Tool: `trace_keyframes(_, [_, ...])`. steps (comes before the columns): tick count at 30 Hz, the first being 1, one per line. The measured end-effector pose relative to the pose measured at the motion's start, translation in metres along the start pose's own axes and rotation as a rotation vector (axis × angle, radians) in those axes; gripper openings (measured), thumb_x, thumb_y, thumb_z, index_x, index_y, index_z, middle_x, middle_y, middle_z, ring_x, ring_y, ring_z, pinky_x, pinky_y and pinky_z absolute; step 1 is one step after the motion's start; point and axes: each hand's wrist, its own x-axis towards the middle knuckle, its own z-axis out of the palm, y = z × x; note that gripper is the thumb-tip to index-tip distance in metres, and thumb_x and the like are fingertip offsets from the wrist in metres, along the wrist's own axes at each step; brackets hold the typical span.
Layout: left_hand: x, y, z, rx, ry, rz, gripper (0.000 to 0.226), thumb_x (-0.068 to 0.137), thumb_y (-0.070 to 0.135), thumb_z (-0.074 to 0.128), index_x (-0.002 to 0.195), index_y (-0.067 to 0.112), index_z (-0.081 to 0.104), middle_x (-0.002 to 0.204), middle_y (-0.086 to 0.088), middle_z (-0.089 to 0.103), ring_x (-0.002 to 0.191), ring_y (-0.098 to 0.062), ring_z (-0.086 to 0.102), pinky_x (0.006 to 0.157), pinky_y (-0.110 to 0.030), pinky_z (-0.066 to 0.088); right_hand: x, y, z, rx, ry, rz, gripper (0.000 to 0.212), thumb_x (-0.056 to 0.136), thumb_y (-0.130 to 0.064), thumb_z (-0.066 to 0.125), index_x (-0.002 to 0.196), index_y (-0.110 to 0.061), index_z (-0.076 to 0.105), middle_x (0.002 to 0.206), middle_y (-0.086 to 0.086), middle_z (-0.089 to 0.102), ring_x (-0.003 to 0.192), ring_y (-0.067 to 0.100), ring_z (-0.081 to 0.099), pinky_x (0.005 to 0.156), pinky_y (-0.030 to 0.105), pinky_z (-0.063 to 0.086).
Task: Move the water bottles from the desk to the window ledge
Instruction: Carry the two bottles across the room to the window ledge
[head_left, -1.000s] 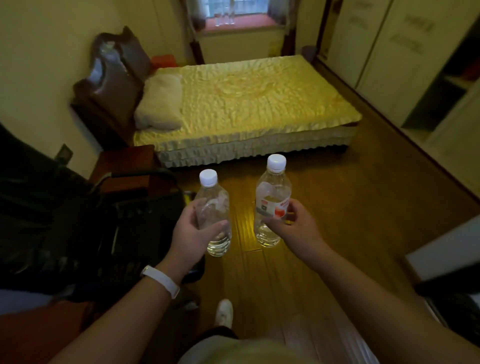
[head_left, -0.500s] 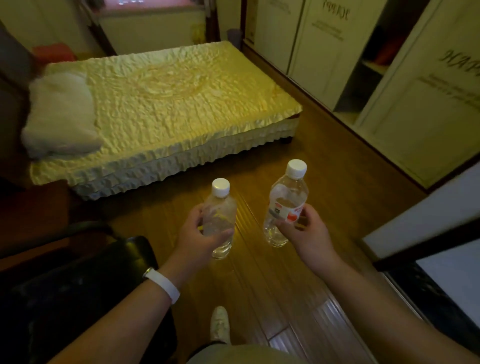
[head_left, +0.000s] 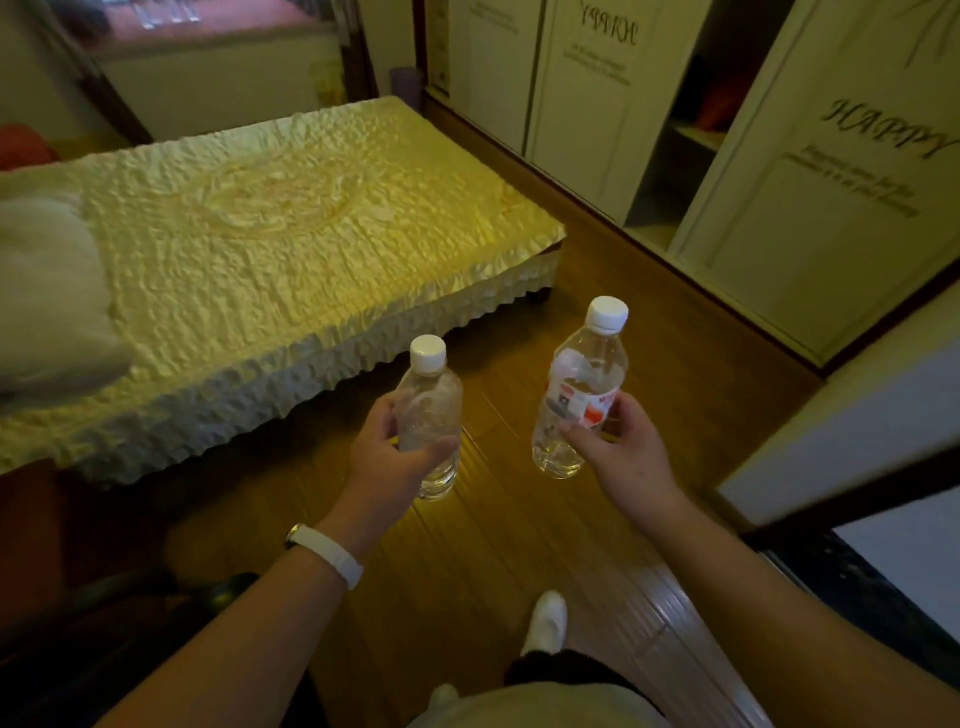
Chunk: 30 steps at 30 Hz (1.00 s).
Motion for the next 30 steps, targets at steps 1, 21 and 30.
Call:
trace_keyframes(1, [0.010, 0.000, 0.006, 0.004, -0.006, 0.001, 0.057, 0.071, 0.019, 0.088, 0.112, 0.043, 0.056, 0.116, 0.007, 0.066, 0.107, -0.012, 0.065, 0.086, -0.036, 0.055, 0.011, 0.001, -0.003, 0.009, 0.005, 0.005, 0.047, 0.085, -0.023, 0.072, 0.127, -0.024, 0.053, 0.115, -0.013, 0.065, 0.104, 0.001, 0.061, 0.078, 0.020, 0.049])
trace_keyframes(21, [0.271, 0.086, 0.195, 0.121, -0.050, 0.082, 0.051, 0.074, -0.001, 0.081, 0.110, 0.025, 0.056, 0.103, 0.010, 0.067, 0.084, 0.009, 0.067, 0.065, -0.008, 0.050, 0.299, 0.000, -0.128, 0.104, 0.112, 0.040, 0.041, 0.084, -0.022, 0.074, 0.120, -0.028, 0.054, 0.111, -0.007, 0.062, 0.095, 0.002, 0.059, 0.069, 0.017, 0.047])
trace_keyframes(30, [0.368, 0.085, 0.216, 0.118, -0.128, 0.082, 0.054, 0.075, 0.002, 0.081, 0.113, 0.031, 0.057, 0.110, 0.012, 0.067, 0.093, 0.008, 0.066, 0.070, -0.009, 0.051, 0.389, -0.003, -0.136, 0.103, 0.152, 0.079, 0.042, 0.085, -0.020, 0.074, 0.122, -0.026, 0.055, 0.106, -0.010, 0.064, 0.091, -0.002, 0.060, 0.065, 0.013, 0.047])
